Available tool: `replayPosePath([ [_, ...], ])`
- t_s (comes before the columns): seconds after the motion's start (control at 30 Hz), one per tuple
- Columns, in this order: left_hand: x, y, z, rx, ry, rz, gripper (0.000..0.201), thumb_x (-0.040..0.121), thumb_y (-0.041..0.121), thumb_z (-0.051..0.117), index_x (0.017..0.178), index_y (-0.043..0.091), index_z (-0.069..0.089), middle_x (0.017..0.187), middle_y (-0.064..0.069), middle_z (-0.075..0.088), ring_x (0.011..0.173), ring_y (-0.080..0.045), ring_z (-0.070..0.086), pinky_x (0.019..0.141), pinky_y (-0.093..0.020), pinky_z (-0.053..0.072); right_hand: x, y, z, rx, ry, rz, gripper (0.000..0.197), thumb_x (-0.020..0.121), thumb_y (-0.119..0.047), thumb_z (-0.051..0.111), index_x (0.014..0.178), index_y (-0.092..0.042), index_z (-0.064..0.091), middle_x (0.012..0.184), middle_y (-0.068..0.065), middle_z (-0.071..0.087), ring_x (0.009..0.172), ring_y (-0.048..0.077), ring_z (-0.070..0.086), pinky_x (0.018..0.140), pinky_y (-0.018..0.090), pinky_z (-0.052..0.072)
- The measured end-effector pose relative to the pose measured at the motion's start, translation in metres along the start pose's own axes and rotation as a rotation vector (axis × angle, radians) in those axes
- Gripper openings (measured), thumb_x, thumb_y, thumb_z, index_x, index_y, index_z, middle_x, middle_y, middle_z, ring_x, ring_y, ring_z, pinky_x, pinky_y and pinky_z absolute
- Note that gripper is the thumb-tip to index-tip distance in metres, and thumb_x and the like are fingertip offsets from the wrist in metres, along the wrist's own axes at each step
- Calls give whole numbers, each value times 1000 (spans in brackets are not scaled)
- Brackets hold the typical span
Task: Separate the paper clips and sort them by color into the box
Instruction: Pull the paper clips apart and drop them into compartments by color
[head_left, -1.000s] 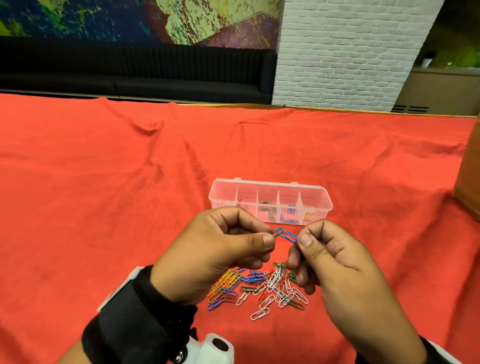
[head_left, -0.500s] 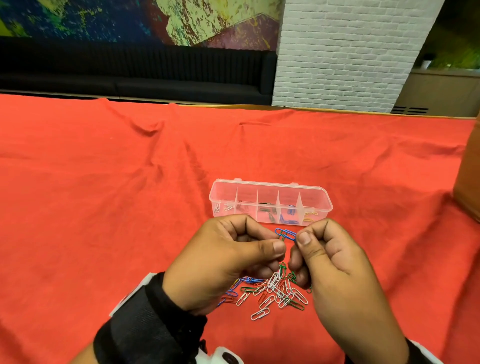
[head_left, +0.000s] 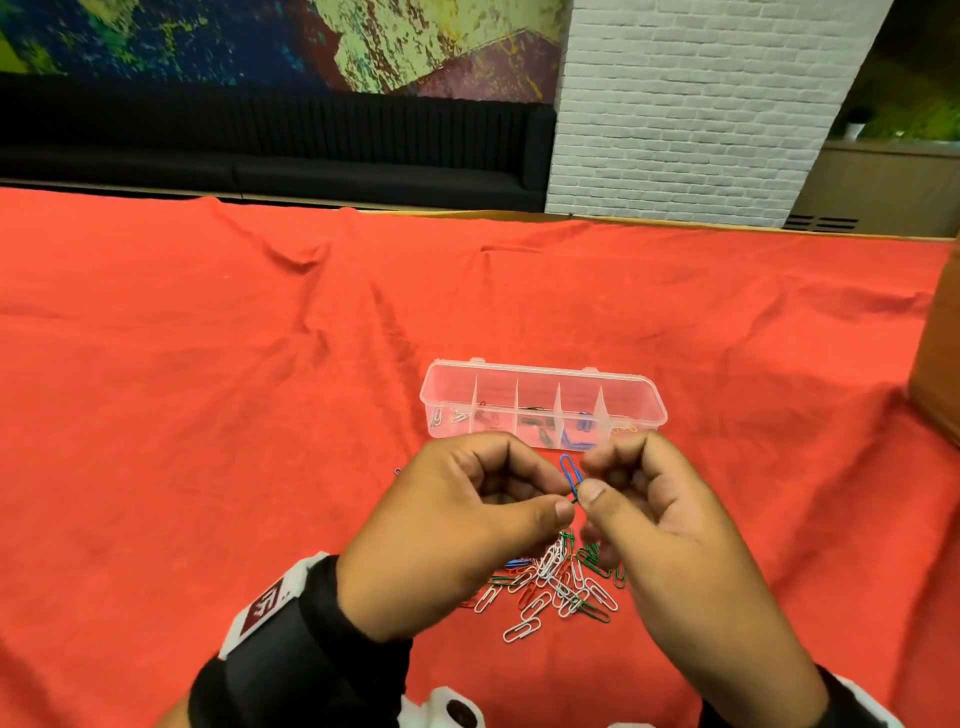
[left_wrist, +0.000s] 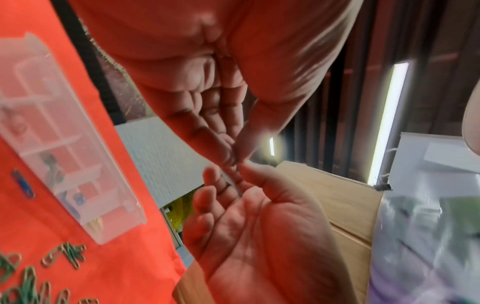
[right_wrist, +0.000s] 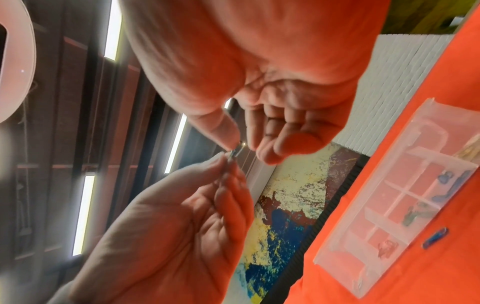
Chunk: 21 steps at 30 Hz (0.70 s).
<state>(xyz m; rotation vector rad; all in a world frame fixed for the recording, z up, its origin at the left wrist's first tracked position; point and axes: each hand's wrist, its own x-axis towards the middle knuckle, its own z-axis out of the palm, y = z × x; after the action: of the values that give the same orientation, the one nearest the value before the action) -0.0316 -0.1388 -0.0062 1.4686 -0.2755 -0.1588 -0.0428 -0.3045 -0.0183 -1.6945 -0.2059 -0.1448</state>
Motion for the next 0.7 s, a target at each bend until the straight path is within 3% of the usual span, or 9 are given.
replayPosePath([
  [0.07, -1, 0, -1, 49, -17, 10, 8, 74, 6, 75, 81, 5, 71, 68, -9, 67, 60, -17, 57, 59, -28, 49, 2, -1, -4, -37, -80, -54, 41, 88, -8, 60, 107, -43, 66, 91, -7, 66, 67, 21, 54, 59, 37, 46],
  [0.1, -1, 1, -2, 69, -25, 12, 8, 75, 6, 75, 81, 4, 71, 68, -8, 66, 60, -16, 57, 59, -29, 48, 2, -4, -5, -77, -117, -83, 46, 89, -5, 59, 112, -44, 68, 95, -10, 68, 71, 21, 58, 64, 35, 49],
  [0.17, -2, 2, -3, 102, -25, 18, 7, 76, 3, 76, 81, 2, 71, 66, -8, 66, 60, -16, 56, 58, -29, 47, 1, -8, -6, -159, -140, -138, 37, 86, -11, 59, 104, -40, 73, 95, -6, 73, 79, 19, 66, 70, 36, 53],
  [0.23, -2, 2, -3, 122, -13, 18, 6, 78, 0, 76, 81, 2, 71, 65, -8, 66, 59, -16, 57, 58, -29, 47, 2, -8, -7, -117, -85, -126, 25, 83, -11, 66, 92, -33, 75, 84, 0, 73, 73, 20, 65, 64, 38, 52],
  [0.37, -1, 2, -6, 133, 19, 8, 10, 74, 8, 78, 81, 5, 72, 68, -11, 68, 60, -18, 59, 59, -31, 50, 2, -4, -12, -85, 22, -98, 23, 78, -4, 77, 82, -26, 72, 79, -1, 72, 66, 15, 61, 61, 27, 48],
  [0.5, 1, 0, -9, 90, 22, -30, 8, 76, 2, 78, 80, 4, 71, 68, -13, 69, 58, -19, 61, 58, -29, 52, 4, -2, -15, -159, 48, -76, 23, 77, -5, 78, 79, -27, 71, 73, -1, 70, 64, 8, 59, 60, 22, 47],
  [0.6, 2, -2, -9, 77, 29, -44, 7, 79, -3, 75, 80, 3, 71, 69, -16, 69, 58, -18, 62, 57, -27, 52, 2, -1, -15, -257, -24, -55, 24, 81, -9, 75, 85, -32, 70, 70, -1, 67, 62, 14, 59, 60, 31, 49],
  [0.7, 4, -5, -9, 89, 42, -45, 6, 80, -4, 73, 81, 2, 71, 70, -18, 68, 60, -20, 63, 58, -28, 54, 1, -2, -17, -401, -75, -62, 25, 85, -14, 71, 89, -38, 68, 67, -4, 65, 55, 11, 56, 54, 32, 49],
])
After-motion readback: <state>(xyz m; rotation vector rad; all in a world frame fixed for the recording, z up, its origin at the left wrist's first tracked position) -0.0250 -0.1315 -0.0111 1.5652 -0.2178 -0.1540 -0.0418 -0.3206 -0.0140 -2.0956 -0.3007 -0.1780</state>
